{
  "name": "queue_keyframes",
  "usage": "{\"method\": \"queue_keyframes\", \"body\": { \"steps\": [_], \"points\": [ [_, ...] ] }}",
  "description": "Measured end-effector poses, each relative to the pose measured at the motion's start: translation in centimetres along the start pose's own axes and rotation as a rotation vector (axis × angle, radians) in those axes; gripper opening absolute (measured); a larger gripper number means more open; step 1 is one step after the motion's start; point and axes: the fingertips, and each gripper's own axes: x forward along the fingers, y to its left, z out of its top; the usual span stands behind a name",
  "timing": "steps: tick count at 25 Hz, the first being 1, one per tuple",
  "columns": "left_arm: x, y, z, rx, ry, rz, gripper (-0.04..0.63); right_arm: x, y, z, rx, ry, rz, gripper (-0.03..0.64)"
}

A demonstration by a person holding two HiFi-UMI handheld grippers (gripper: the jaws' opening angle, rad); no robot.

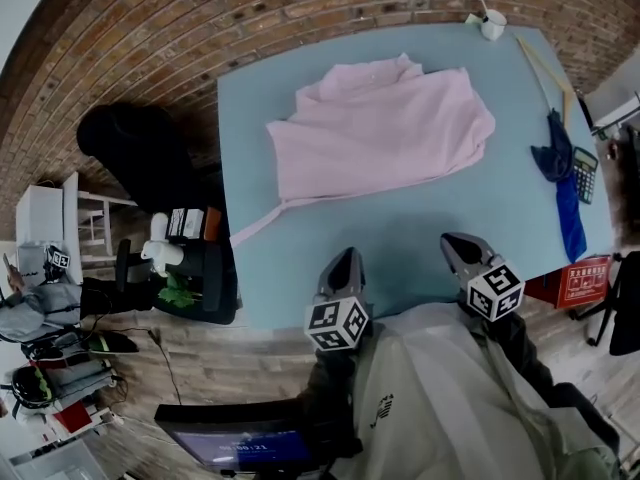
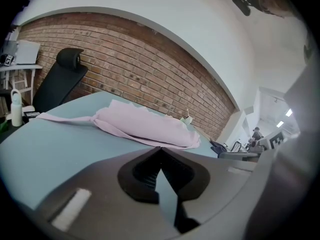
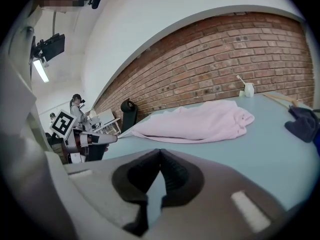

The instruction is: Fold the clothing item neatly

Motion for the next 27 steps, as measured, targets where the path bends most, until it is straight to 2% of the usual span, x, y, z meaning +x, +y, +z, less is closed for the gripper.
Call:
{"method": "queue_keyframes", "body": {
  "steps": [7,17,27],
  "points": [
    [0.6,-0.6,0.2,0.000,-0.011,0.009,0.008,-0.6,-1.1,0.1,-0.026,-0.002,-0.014,0.002],
    [1.0,-1.0,0.2,0.009,-0.014,0.033,0.008,-0.2,-1.4,0.6,-0.039,-0.010,0.033,0.002],
    [1.5,-1.2,-0.8,0.002,0.006,0.037,0.008,-0.4,-2.2,0.2,-0.014,-0.006,0.030,0.002]
  ]
}}
